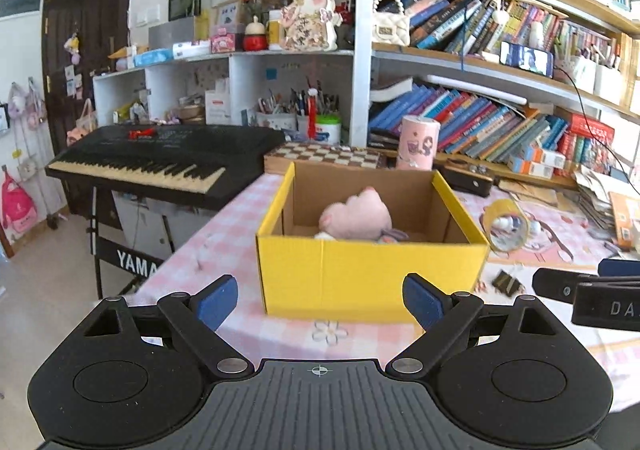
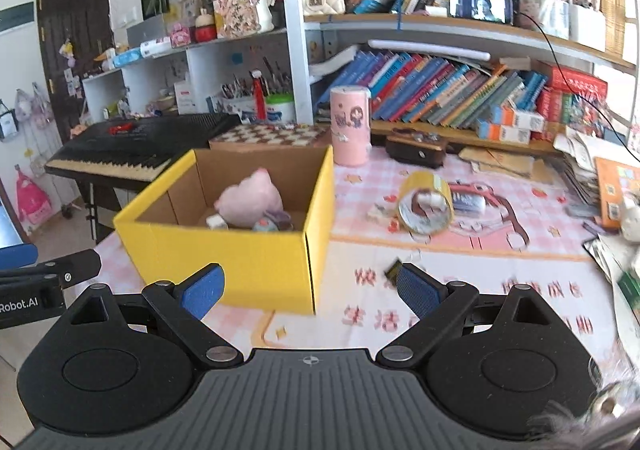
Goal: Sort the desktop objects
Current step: 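Withdraw both tools from the box back toward the table objects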
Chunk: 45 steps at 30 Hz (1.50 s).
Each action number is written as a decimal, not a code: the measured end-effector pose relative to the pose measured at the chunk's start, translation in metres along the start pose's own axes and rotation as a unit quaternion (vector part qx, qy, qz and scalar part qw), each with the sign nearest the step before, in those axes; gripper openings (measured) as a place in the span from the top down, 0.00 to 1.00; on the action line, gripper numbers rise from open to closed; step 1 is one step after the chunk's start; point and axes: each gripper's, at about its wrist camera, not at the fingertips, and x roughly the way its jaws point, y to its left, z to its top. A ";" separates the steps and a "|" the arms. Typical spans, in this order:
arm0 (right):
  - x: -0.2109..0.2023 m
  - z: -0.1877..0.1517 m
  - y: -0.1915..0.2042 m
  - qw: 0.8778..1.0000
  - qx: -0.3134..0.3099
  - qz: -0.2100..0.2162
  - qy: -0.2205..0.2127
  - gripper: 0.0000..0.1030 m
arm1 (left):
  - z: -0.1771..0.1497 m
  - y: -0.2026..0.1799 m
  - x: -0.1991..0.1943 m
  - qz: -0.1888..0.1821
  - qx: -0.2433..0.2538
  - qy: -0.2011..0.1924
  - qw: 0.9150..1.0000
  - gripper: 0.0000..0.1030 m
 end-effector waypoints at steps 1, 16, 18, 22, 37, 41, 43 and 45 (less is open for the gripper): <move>-0.002 -0.004 0.001 1.000 0.002 -0.003 0.004 0.09 | -0.003 -0.001 -0.002 -0.004 0.003 0.004 1.000 0.11; -0.020 -0.045 0.021 0.999 0.003 -0.003 0.053 0.09 | -0.035 -0.002 -0.023 -0.030 0.015 0.040 0.999 0.11; -0.021 -0.047 0.023 0.998 0.004 -0.003 0.055 0.09 | -0.038 0.000 -0.025 -0.030 0.014 0.045 0.998 0.11; -0.024 -0.052 0.025 0.998 0.004 -0.003 0.062 0.09 | -0.043 0.003 -0.028 -0.033 0.012 0.052 0.998 0.11; -0.034 -0.066 0.008 0.995 0.021 -0.042 0.087 0.09 | -0.054 -0.016 -0.020 -0.079 0.021 0.080 0.993 0.11; -0.034 -0.069 -0.001 0.994 0.028 -0.051 0.092 0.09 | -0.056 -0.024 -0.016 -0.090 0.028 0.086 0.992 0.11; -0.032 -0.069 -0.004 0.994 0.030 -0.054 0.095 0.09 | -0.056 -0.028 -0.014 -0.093 0.030 0.089 0.991 0.11; -0.031 -0.069 -0.008 0.993 0.032 -0.055 0.097 0.09 | -0.056 -0.032 -0.011 -0.094 0.031 0.092 0.991 0.11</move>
